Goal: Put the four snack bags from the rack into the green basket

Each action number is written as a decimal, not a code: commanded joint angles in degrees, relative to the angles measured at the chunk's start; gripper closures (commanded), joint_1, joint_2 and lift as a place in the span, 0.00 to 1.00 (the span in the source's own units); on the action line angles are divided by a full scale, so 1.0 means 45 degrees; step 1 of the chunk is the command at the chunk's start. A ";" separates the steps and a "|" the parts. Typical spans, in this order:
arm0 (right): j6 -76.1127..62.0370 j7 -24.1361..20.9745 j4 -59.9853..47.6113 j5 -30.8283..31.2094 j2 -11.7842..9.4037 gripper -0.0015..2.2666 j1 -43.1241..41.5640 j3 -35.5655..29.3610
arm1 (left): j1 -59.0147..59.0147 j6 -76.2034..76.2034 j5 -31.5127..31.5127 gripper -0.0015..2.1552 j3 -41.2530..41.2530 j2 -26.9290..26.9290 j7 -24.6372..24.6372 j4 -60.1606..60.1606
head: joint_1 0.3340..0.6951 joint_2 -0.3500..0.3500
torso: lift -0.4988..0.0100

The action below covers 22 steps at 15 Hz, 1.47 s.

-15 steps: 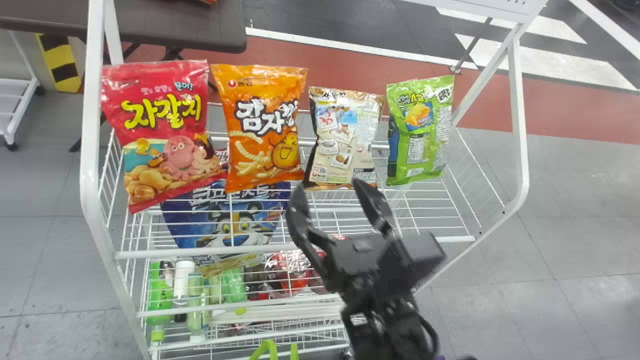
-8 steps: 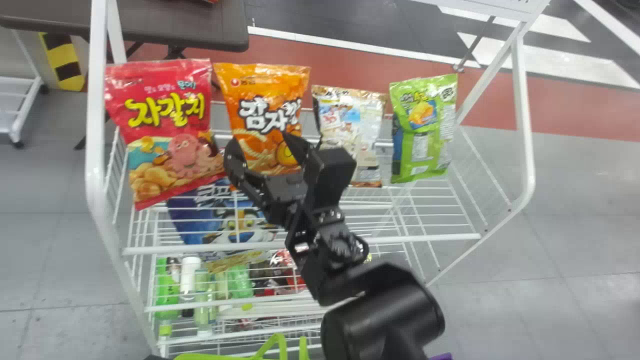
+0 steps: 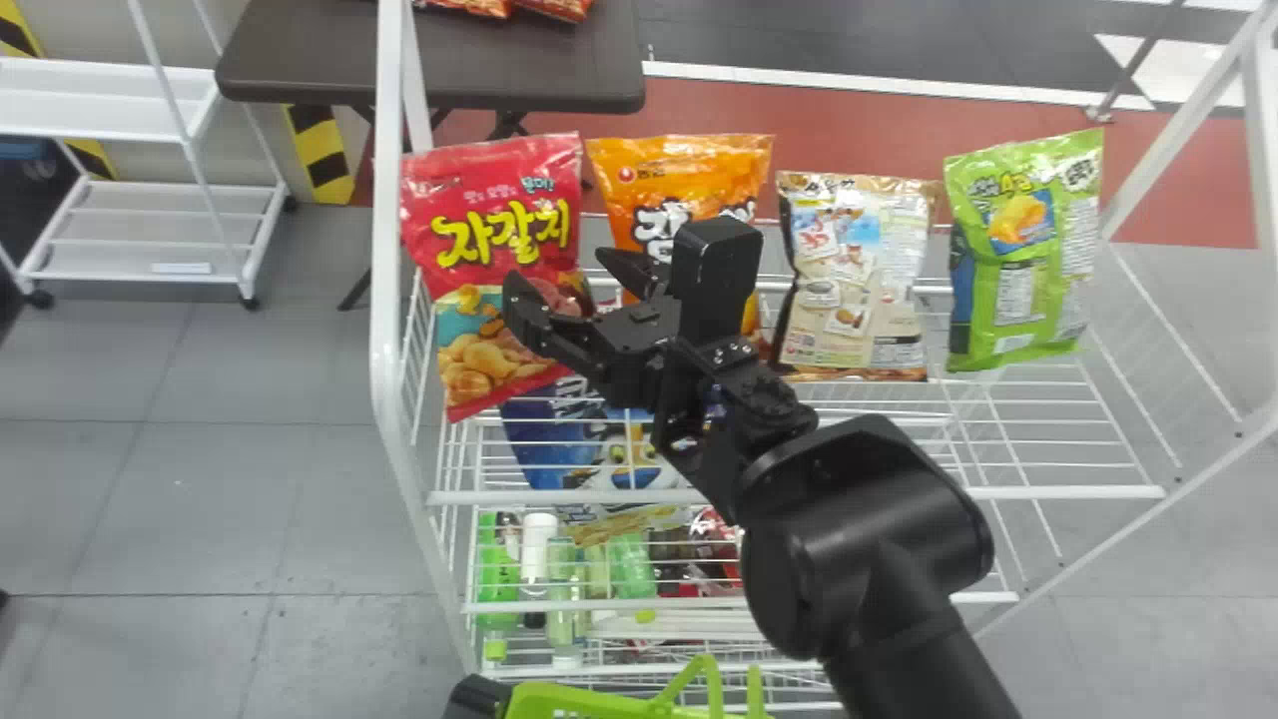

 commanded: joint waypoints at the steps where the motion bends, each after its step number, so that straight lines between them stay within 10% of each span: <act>1: 0.1475 0.0744 0.0711 -0.0489 0.0041 0.10 -0.0837 -0.0098 | -0.0101 0.0000 0.0046 0.96 0.0016 0.0023 -0.0041 0.0072 | 1.00 0.42 | 0.97; 5: 0.2374 0.1661 0.1043 -0.0489 0.0041 0.70 -0.1247 -0.0040 | -0.0237 0.0000 0.0105 0.96 0.0036 0.0043 -0.0041 0.0209 | 1.00 0.48 | 0.97; 8: 0.2452 0.2150 0.1024 -0.0489 0.0022 0.81 -0.1169 -0.0118 | -0.0237 0.0000 0.0105 0.96 0.0016 0.0063 -0.0060 0.0229 | 1.00 0.50 | 0.97; 22: 0.3311 0.2052 -0.6222 0.1718 -0.0154 0.82 0.4690 -0.1329 | -0.0218 0.0000 0.0046 0.96 -0.0159 0.0082 -0.0080 0.0209 | 1.00 0.42 | 0.97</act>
